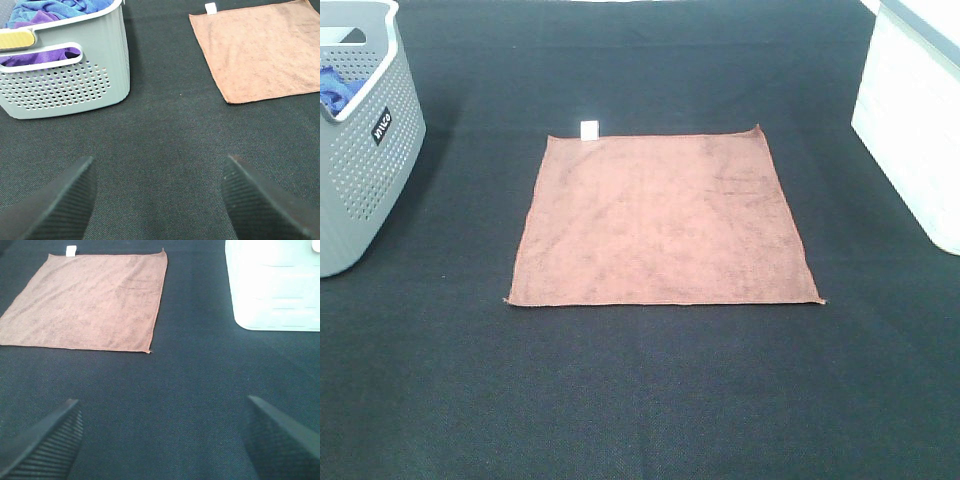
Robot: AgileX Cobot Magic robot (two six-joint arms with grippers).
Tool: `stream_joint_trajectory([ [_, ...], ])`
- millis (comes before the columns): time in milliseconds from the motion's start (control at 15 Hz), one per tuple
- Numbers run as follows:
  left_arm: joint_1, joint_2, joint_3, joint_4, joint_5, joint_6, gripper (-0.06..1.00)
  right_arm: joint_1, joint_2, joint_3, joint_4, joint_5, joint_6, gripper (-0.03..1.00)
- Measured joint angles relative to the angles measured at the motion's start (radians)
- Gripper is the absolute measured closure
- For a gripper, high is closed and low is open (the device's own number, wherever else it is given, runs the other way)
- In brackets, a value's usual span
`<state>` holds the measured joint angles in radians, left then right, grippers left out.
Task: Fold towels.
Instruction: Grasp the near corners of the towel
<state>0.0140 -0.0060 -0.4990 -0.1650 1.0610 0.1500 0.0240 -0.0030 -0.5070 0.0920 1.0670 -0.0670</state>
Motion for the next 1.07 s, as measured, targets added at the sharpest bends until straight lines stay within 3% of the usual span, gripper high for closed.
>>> stream_joint_trajectory([
  [1067, 0.0, 0.0, 0.0, 0.0, 0.0, 0.0, 0.27, 0.0, 0.0, 0.0, 0.0, 0.0, 0.0, 0.16],
])
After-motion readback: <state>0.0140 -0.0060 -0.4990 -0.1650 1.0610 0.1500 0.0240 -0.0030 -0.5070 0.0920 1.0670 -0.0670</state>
